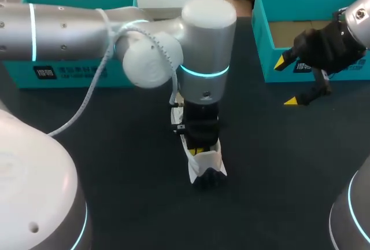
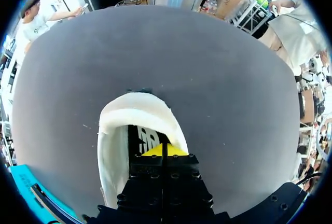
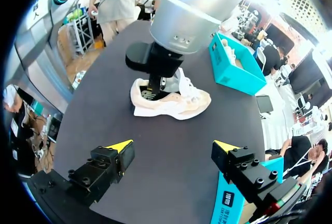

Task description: Take the shoe out of the shoebox, open the shoe tongue, remove and reinsert the insole, then place the shoe into the shoebox

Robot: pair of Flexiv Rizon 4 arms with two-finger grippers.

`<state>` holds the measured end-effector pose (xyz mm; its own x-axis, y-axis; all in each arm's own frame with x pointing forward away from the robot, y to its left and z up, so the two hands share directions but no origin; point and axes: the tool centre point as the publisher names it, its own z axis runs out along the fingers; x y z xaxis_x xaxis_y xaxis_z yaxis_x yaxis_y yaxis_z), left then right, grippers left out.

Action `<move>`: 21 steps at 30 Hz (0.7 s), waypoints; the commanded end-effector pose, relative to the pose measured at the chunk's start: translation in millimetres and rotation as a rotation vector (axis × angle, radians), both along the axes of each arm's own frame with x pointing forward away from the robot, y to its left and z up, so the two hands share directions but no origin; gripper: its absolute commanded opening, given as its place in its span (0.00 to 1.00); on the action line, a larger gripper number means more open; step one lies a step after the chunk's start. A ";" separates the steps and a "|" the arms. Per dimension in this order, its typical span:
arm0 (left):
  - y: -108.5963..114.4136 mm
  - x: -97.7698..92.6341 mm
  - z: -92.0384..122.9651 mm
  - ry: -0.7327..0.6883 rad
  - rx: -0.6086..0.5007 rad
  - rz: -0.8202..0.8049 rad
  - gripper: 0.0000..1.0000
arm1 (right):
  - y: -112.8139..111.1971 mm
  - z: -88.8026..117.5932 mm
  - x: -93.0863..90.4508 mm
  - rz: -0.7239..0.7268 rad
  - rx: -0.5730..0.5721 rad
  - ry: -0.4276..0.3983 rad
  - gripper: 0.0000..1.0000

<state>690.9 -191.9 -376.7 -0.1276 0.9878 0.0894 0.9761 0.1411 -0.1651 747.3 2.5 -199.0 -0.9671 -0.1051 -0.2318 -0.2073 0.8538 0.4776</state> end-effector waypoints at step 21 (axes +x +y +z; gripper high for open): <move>-12.3 0.7 -62.4 -0.073 -0.143 0.077 0.00 | 0.4 -1.1 0.2 -0.001 -0.002 -0.001 1.00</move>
<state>694.6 -207.3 -406.4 -0.1950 0.9805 -0.0235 0.9744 0.1910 -0.1189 747.3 2.5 -199.1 -0.9670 -0.1049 -0.2320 -0.2073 0.8536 0.4780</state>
